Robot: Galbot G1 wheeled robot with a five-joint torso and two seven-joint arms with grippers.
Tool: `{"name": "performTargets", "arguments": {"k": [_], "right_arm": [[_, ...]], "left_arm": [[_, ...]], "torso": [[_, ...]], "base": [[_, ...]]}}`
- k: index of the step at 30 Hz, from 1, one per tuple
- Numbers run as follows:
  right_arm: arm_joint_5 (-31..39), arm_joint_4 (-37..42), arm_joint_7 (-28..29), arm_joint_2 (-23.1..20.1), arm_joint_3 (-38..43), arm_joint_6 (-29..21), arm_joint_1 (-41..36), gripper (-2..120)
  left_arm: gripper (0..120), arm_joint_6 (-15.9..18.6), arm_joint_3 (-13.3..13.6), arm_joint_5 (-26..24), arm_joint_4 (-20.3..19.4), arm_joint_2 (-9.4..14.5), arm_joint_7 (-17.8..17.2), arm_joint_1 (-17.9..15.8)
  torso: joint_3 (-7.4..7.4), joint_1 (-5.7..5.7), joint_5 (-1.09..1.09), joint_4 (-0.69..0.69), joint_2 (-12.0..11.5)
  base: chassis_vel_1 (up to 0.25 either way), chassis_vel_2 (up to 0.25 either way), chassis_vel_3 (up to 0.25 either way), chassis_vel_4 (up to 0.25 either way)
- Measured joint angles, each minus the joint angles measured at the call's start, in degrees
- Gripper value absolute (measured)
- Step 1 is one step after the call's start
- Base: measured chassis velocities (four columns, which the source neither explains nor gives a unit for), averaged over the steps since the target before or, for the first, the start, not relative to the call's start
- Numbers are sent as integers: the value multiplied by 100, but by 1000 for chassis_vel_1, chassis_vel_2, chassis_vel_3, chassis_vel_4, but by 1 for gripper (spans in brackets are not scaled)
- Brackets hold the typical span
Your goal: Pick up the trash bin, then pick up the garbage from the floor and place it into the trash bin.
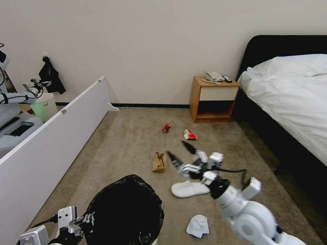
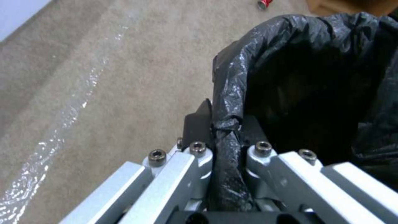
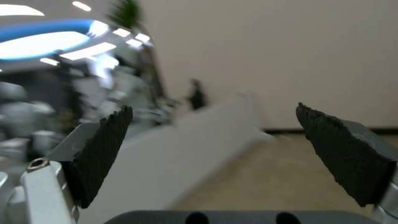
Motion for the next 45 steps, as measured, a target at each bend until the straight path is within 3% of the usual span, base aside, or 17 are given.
{"name": "performTargets", "arguments": {"k": [4,12,18,26,29,33,45], "right_arm": [[-374,90,413,126,608,-406,-506,100],[-1023,-27,502,430,1293,-1196,-987,100],[-1557,-207,651,497,1251,-1457,-1261,100],[-1981,-480,878,558,1022,-1294,-1457,100],[-2015,-494,928,581,1013,-1510,-1491,100],[-1963,-484,1011,726,1057,-2445,-1437,100],[-2147,-1011,1020,1075,885,-3139,-1069,100]], "left_arm": [[4,-18,-22,43,0,20,4,-3],[4,-49,-116,150,0,47,2,-13],[4,-75,-124,268,0,54,-13,5],[4,-75,-85,268,0,13,-16,21],[4,-75,-87,263,0,13,-16,39],[4,-75,-90,249,0,15,-16,37],[4,-66,-94,218,0,37,-17,47]], "torso": [[0,0,1,1,0],[0,0,0,1,0],[1,0,0,2,0],[1,0,0,1,0],[0,0,0,1,0],[0,0,0,2,0],[0,0,0,1,0]], "base": [[0,0,0,0],[0,0,0,0],[0,0,0,0],[0,0,0,0],[0,0,0,0],[0,0,0,0],[0,0,0,0]]}}
